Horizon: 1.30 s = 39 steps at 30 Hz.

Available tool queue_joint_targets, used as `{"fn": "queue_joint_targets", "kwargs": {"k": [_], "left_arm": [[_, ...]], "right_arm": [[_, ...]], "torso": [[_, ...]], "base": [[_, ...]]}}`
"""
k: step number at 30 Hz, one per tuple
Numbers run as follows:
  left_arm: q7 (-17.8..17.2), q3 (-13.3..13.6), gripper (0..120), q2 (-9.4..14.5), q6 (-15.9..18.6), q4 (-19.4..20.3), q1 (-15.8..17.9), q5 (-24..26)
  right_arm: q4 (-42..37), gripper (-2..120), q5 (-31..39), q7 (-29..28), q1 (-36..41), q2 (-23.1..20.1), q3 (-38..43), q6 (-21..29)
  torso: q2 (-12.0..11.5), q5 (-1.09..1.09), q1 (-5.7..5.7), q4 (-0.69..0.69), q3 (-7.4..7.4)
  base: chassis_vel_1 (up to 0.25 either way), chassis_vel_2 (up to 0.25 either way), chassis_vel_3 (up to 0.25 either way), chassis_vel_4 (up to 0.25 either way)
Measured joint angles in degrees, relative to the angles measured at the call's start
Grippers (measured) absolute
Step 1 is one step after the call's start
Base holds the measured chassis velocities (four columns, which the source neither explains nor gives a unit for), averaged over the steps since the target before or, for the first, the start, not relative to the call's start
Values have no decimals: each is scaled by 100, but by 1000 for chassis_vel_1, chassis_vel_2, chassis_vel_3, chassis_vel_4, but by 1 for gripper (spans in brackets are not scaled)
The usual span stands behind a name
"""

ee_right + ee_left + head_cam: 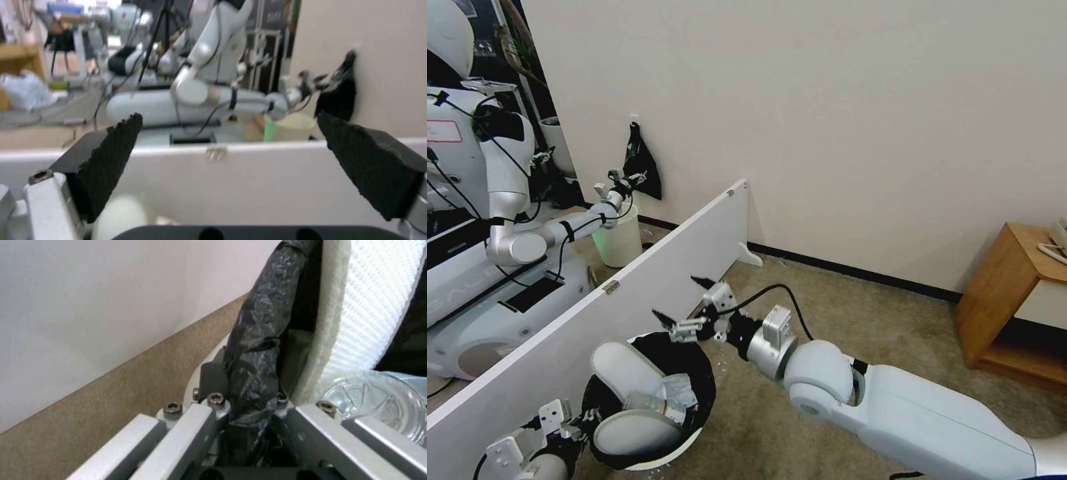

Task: Pick up the trash bin and place the garbage on the floor into it.

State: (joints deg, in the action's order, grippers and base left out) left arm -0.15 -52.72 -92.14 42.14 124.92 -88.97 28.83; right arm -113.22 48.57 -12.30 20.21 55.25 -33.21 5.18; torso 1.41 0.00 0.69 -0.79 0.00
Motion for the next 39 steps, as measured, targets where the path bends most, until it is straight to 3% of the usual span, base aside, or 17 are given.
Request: {"fn": "queue_joint_targets", "kwargs": {"k": [9,12,16,18,21,23,29,32,35,39], "left_arm": [[7,-11,1,0,0,52,-13,21],[14,-24,1,1,0,62,-13,37],[17,-39,1,3,0,80,-13,47],[49,-103,1,4,0,150,-77,42],[61,-142,1,3,0,213,-136,30],[73,-198,1,1,0,301,-201,-16],[104,-181,1,0,0,423,-233,-113],[106,-167,1,0,0,443,-251,-121],[133,-129,1,1,-17,461,-300,-200],[147,-120,1,0,-24,475,-322,-218]], "right_arm": [[12,100,289,-69,472,-54,1092,-723],[4,100,396,-166,891,-135,2062,-954],[-61,100,419,-268,1198,-184,2871,-976],[-185,100,420,-435,1558,-192,3953,-888],[-196,100,387,-468,1658,-156,4261,-853],[-320,100,252,-494,1920,-103,4798,-761],[-1008,100,-394,-523,3395,-77,6005,-614],[-1146,100,-578,-521,3680,-33,6215,-606],[-1546,100,-1245,-392,4546,85,6644,-614],[-1717,100,-1512,-352,5007,144,6617,-619]], "torso": [[0,1,0,0,0],[0,1,0,0,0],[1,2,0,-1,0],[2,0,0,-3,-1],[2,1,0,-2,0],[2,1,0,7,0],[2,3,0,-4,-1],[2,0,-1,-2,-1],[2,0,-1,-1,-1],[2,0,-1,-2,-1]], "base": [[0,0,0,0],[0,0,0,0],[0,0,0,0],[0,0,0,0],[0,0,0,0],[0,0,0,0],[0,0,0,0],[0,0,0,0],[0,0,0,0],[0,0,0,0]]}}
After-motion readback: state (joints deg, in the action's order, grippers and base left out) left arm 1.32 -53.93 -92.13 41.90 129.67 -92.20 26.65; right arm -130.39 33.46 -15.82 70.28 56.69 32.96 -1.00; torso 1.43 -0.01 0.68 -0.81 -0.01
